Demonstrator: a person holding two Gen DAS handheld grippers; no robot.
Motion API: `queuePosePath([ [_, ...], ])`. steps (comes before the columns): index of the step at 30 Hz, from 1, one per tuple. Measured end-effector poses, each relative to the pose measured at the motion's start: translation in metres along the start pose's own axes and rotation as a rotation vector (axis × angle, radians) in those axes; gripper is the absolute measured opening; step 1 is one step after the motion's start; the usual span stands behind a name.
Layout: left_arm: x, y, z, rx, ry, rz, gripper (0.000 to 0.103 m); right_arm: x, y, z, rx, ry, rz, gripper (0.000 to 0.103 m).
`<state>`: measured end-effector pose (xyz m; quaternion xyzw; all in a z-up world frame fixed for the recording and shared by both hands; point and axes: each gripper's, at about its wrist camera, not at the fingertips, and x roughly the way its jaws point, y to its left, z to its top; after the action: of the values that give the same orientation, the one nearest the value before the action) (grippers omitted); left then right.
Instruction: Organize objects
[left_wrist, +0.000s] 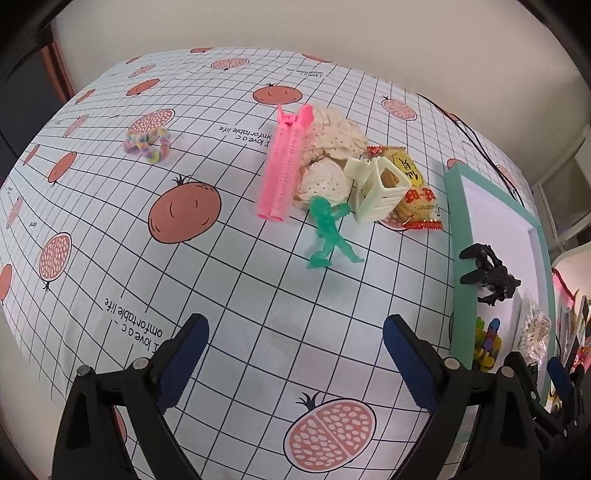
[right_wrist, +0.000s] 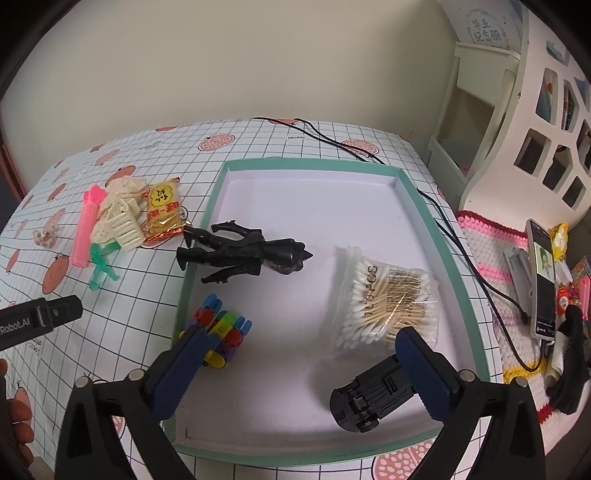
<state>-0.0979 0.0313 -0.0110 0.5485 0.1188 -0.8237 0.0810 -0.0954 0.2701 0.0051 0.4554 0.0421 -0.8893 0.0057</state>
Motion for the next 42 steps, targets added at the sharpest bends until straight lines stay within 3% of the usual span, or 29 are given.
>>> queuePosePath([
  [17, -0.017, 0.003, 0.011, 0.024, -0.008, -0.029, 0.095, -0.004, -0.011, 0.004, 0.034, 0.000, -0.032, 0.103],
  [23, -0.012, 0.004, 0.042, 0.073, -0.010, -0.037, 0.095, 0.007, -0.003, 0.025, 0.034, 0.017, -0.037, 0.103],
  [30, -0.003, 0.030, 0.086, -0.015, -0.024, -0.083, 0.095, 0.016, 0.016, 0.066, 0.027, 0.004, 0.008, 0.103],
  [42, 0.001, 0.046, 0.115, -0.149, 0.045, -0.117, 0.095, 0.017, 0.070, 0.113, 0.058, 0.042, 0.234, 0.103],
])
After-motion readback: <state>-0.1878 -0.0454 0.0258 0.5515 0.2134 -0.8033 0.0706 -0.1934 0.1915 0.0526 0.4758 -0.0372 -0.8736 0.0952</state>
